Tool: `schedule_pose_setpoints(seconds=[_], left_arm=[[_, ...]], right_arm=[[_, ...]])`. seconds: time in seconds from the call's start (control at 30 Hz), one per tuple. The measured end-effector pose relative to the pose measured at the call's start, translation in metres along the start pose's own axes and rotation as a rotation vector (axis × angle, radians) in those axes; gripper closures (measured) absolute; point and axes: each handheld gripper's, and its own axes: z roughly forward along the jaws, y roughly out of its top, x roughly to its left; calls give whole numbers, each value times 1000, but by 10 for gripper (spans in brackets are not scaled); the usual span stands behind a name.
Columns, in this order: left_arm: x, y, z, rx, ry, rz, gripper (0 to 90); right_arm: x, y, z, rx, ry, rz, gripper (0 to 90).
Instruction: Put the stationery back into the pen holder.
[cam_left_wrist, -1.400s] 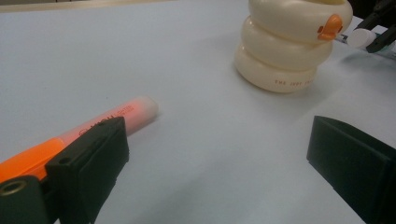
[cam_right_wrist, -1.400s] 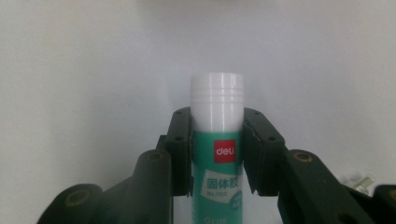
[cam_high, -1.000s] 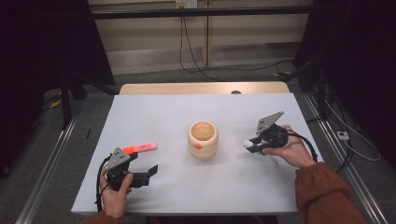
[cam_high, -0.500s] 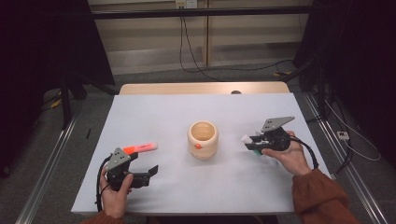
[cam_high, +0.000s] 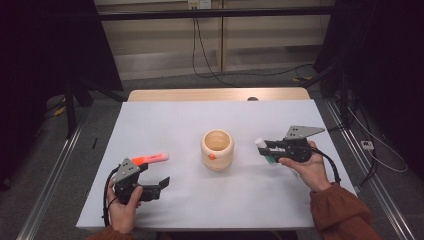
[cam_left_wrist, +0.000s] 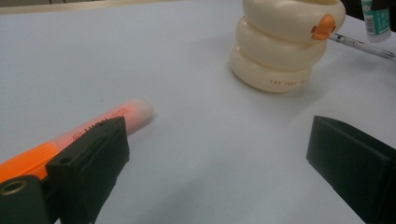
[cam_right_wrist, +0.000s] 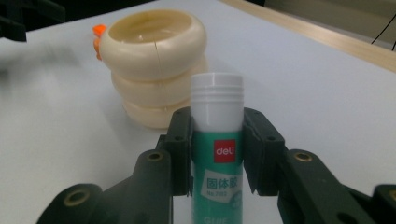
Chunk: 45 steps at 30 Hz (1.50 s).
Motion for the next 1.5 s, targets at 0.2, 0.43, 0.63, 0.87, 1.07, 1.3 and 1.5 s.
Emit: schedule_pose_setpoints(seconds=[0.2, 0.43, 0.63, 0.87, 1.07, 1.3, 1.5], left_arm=[[0, 0, 1, 3, 0, 1, 56], [0, 0, 1, 0, -3, -4, 56], [0, 0, 1, 4, -2, 2, 56], [0, 0, 1, 0, -6, 1, 56], [0, 0, 0, 1, -2, 2, 56], [0, 0, 0, 1, -6, 3, 56], [0, 0, 1, 1, -8, 6, 56]], right_arm=[[2, 6, -1, -54, 20, 24, 661], [5, 15, -2, -75, 36, 31, 660], [8, 32, 4, -83, 54, 15, 660], [11, 50, 16, -104, 65, -5, 660], [13, 63, 26, -134, 80, -4, 661], [15, 76, 38, -159, 109, -29, 661], [12, 84, 48, -164, 90, -12, 660]])
